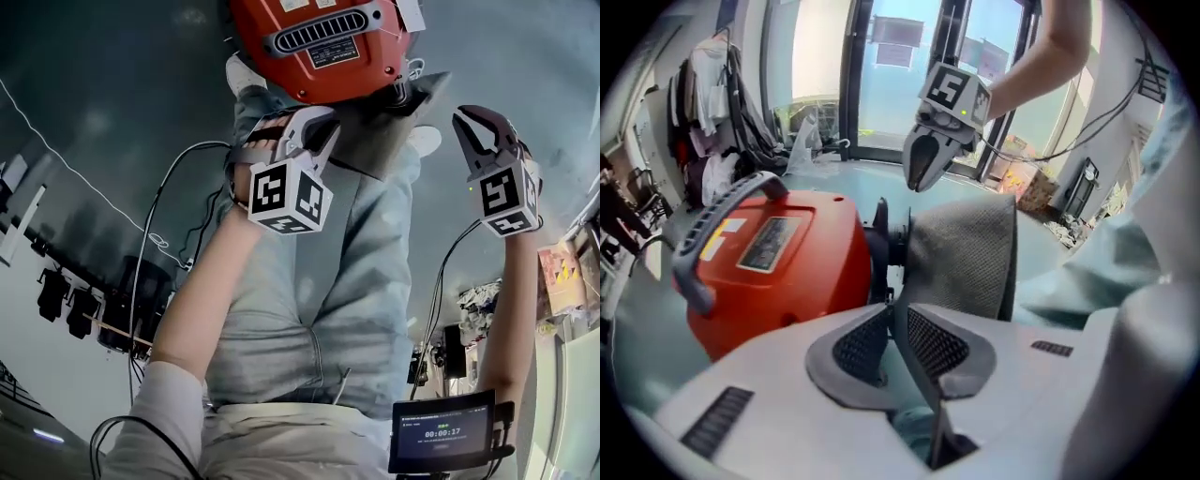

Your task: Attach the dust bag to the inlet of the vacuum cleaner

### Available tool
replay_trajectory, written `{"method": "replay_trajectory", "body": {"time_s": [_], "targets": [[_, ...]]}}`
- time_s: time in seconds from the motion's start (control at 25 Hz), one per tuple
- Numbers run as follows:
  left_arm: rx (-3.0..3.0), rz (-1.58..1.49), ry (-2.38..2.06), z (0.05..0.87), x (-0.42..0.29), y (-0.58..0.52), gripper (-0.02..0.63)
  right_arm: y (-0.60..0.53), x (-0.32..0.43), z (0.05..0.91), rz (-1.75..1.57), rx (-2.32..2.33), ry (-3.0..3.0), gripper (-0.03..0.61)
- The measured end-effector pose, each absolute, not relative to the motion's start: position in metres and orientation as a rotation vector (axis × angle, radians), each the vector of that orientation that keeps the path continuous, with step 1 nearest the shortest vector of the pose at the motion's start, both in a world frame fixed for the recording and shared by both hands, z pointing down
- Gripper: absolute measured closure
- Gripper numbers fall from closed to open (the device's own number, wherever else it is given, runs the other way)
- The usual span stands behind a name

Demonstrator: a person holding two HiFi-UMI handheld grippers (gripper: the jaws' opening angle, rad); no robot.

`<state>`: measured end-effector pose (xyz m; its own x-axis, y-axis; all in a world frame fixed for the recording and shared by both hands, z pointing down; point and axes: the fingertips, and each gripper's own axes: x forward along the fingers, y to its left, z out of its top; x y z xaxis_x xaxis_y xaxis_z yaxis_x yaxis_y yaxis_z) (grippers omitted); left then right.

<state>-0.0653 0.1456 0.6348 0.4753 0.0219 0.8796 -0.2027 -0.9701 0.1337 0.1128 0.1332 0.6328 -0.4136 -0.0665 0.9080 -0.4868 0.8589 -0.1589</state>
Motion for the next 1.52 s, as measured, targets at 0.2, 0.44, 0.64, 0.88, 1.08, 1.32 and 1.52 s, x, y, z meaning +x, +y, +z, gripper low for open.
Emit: {"method": "replay_trajectory", "body": {"time_s": [0.2, 0.44, 0.64, 0.88, 1.08, 1.32, 1.52], "targets": [[2.559, 1.111, -0.397, 0.537, -0.06, 0.095, 0.561, 0.109, 0.12, 0.535, 0.831, 0.921, -2.265, 0.555], [2.734, 0.659, -0.355, 0.391, -0.015, 0.036, 0.606, 0.069, 0.088, 0.409, 0.854, 1.242, -2.445, 0.557], [2.718, 0.433, -0.286, 0.293, 0.026, 0.035, 0.606, 0.043, 0.073, 0.293, 0.812, 1.365, -2.648, 0.558], [2.813, 0.3, -0.174, 0.16, 0.056, 0.039, 0.607, 0.03, 0.065, 0.132, 0.541, 1.514, -2.777, 0.566], [3.096, 0.385, -0.044, 0.091, 0.101, 0.07, 0.607, 0.046, 0.073, 0.052, 0.256, 1.511, -2.773, 0.565], [3.063, 0.26, -0.097, 0.015, 0.108, 0.083, 0.607, 0.06, 0.08, -0.027, 0.126, 1.579, -2.776, 0.565], [3.099, 0.192, -0.003, -0.044, 0.114, 0.095, 0.607, 0.073, 0.088, -0.089, -0.004, 1.691, -2.772, 0.565]]}}
